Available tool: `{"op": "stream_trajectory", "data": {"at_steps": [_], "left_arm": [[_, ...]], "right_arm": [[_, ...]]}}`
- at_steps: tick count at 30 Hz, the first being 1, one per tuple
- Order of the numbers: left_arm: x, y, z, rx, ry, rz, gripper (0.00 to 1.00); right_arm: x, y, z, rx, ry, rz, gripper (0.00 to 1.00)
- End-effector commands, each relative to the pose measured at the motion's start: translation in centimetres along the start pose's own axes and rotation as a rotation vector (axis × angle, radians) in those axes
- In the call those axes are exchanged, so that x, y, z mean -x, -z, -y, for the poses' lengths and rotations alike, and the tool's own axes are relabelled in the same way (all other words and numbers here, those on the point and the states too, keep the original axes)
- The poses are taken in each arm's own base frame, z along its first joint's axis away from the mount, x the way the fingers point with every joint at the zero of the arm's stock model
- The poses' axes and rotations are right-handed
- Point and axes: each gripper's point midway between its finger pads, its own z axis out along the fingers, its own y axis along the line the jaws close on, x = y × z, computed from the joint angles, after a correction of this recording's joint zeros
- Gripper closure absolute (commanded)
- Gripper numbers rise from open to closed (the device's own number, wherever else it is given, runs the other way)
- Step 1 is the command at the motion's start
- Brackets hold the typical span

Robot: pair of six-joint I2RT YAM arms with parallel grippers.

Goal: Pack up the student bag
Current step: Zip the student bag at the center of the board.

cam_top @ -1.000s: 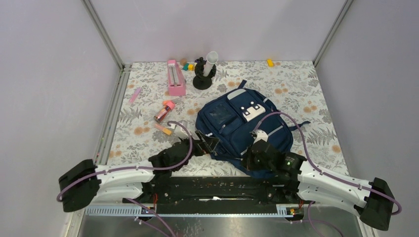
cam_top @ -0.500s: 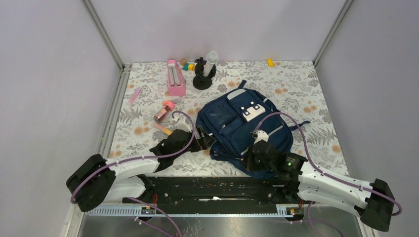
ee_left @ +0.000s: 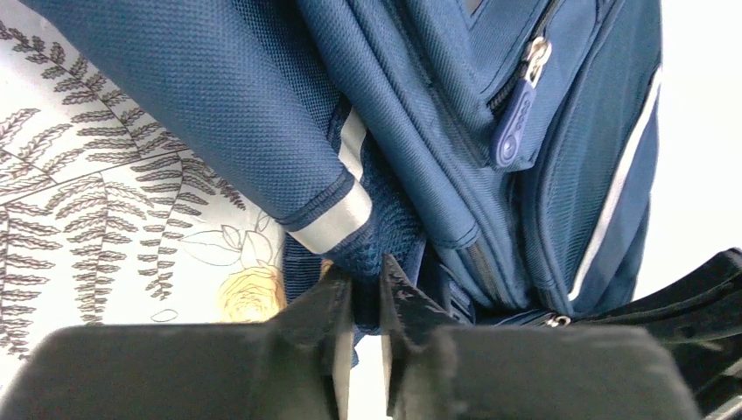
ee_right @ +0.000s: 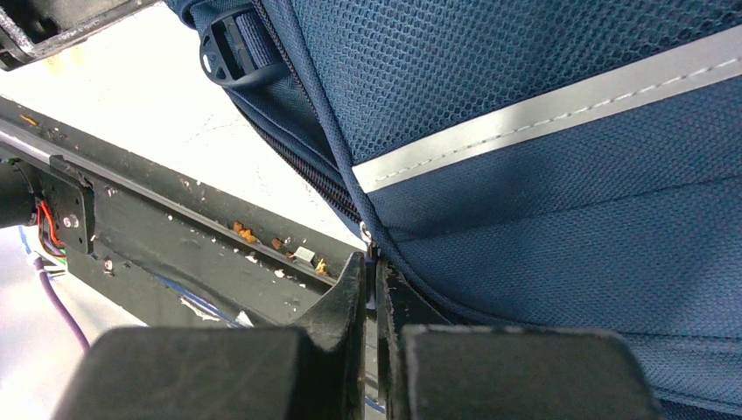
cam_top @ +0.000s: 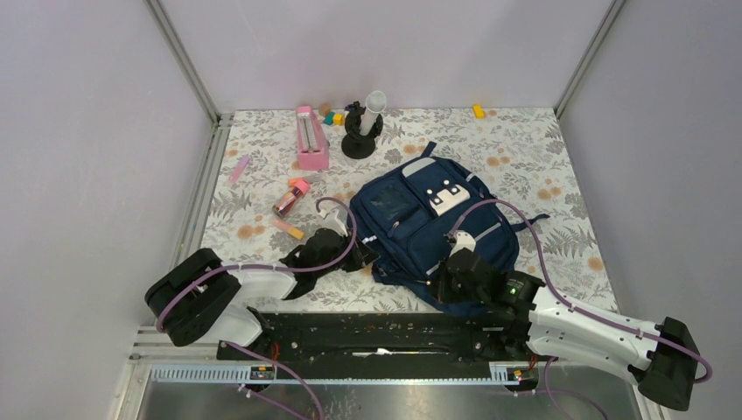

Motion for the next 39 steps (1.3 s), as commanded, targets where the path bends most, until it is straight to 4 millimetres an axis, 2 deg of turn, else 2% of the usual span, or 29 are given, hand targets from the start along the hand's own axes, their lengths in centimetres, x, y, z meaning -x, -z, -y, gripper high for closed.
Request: {"op": "stream_trajectory", "data": {"at_steps": [1, 2, 6, 10, 13, 21, 31, 39], "left_arm": [[1.2, -0.2, 3.2, -0.110, -0.009, 0.037, 0.95], [1.2, -0.1, 3.3, -0.111, -0.009, 0.042, 1.00], [1.0, -0.2, 4.4, -0.128, -0.015, 0.054, 1.00], [0.8, -0.3, 5.4, -0.149, 0.007, 0.059, 1.00], [0.6, -0.3, 5.4, -0.148, 0.016, 0.059, 1.00], [0.6, 0.0, 5.3, -0.146, 0.028, 0.078, 1.00], [1.0, 0.0, 5.6, -0.147, 0.032, 0.090, 1.00], [0.6, 0.0, 5.7, -0.165, 0.046, 0.076, 1.00]], "right_arm": [[0.7, 0.0, 0.1, -0.020, -0.011, 0.016, 1.00], [0.7, -0.1, 0.0, -0.019, -0.009, 0.012, 1.00], [0.5, -0.5, -0.7, -0.019, 0.005, -0.008, 1.00], [0.8, -0.3, -2.8, -0.013, 0.057, 0.006, 1.00], [0.6, -0.5, -4.5, 0.014, 0.073, 0.003, 1.00], [0.5, -1.3, -7.1, 0.036, 0.098, 0.006, 1.00], [-0.6, -2.2, -8.9, 0.013, 0.152, 0.041, 1.00], [0.3, -4.4, -10.8, 0.028, 0.192, 0.117, 1.00]]}}
